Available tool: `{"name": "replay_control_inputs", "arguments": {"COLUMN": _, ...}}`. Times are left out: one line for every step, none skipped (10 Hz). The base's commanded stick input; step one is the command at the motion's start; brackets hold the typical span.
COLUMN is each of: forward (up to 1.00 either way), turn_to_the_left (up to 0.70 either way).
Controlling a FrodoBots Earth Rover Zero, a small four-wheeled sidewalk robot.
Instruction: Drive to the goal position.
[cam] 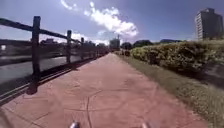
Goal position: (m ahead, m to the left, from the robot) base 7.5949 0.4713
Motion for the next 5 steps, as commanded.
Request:
{"name": "replay_control_inputs", "arguments": {"forward": 0.85, "turn_to_the_left": 0.00}}
{"name": "replay_control_inputs", "arguments": {"forward": 0.85, "turn_to_the_left": 0.00}}
{"name": "replay_control_inputs", "arguments": {"forward": 0.85, "turn_to_the_left": 0.00}}
{"name": "replay_control_inputs", "arguments": {"forward": 0.85, "turn_to_the_left": 0.00}}
{"name": "replay_control_inputs", "arguments": {"forward": 0.85, "turn_to_the_left": 0.00}}
